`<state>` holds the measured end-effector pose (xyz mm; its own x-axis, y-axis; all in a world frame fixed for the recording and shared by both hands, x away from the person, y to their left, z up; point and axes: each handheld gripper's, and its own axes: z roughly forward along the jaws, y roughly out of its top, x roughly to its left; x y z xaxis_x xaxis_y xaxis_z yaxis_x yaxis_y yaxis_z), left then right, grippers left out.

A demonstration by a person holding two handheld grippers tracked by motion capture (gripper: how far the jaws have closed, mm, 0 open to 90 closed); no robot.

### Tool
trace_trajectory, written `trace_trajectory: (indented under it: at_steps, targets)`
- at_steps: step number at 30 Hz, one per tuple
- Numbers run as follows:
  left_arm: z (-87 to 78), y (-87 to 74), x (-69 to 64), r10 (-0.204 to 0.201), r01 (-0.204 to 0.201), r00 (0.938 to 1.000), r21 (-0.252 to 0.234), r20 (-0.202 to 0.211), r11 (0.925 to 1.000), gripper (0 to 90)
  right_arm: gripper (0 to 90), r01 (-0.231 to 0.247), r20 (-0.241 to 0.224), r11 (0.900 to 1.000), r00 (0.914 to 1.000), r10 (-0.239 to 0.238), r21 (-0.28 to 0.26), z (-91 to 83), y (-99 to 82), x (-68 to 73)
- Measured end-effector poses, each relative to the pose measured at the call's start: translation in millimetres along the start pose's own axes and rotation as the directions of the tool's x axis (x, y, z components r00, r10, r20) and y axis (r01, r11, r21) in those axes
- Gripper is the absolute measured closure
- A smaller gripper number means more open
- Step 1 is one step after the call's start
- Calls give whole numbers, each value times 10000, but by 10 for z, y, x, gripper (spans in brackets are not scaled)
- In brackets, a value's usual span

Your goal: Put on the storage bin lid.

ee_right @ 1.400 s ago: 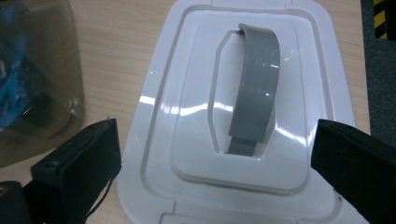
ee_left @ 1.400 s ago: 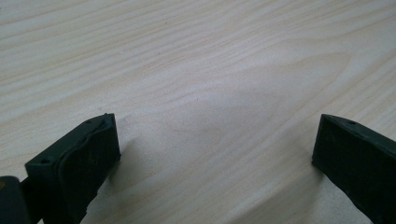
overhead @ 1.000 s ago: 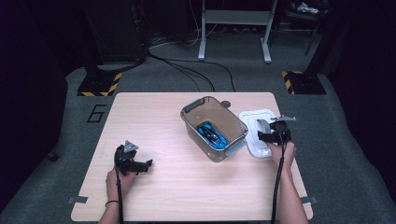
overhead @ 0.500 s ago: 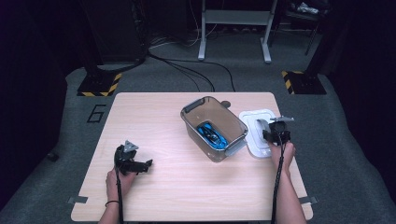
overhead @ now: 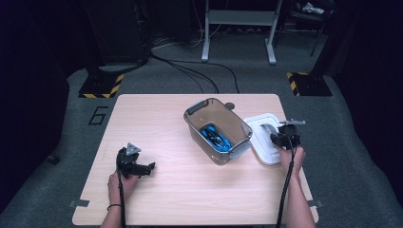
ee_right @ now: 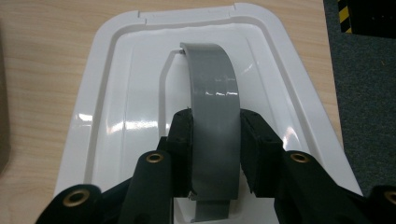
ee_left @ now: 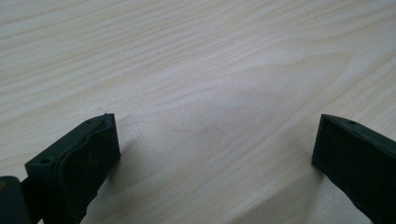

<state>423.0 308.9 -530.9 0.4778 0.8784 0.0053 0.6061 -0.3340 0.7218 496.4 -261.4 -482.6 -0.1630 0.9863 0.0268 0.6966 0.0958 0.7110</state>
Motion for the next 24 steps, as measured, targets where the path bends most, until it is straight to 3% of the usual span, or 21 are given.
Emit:
trace_trajectory:
  at_steps: [6, 12, 24]
  targets:
    - [-1, 0, 0, 3, -3, 10000, 14, -2, 10000, 5, 671, -17, -152, 10000, 9999, 18, 69, -99, -9, -31]
    - [0, 0, 0, 2, -2, 10000, 4, 2, 10000, 5, 670, 269, -330, 9996, 9991, -272, -94, -215, 9, -4]
    - [0, 0, 0, 3, -3, 10000, 0, 3, 10000, 5, 670, 741, -233, 9968, 9969, -748, -301, -402, 69, 66]
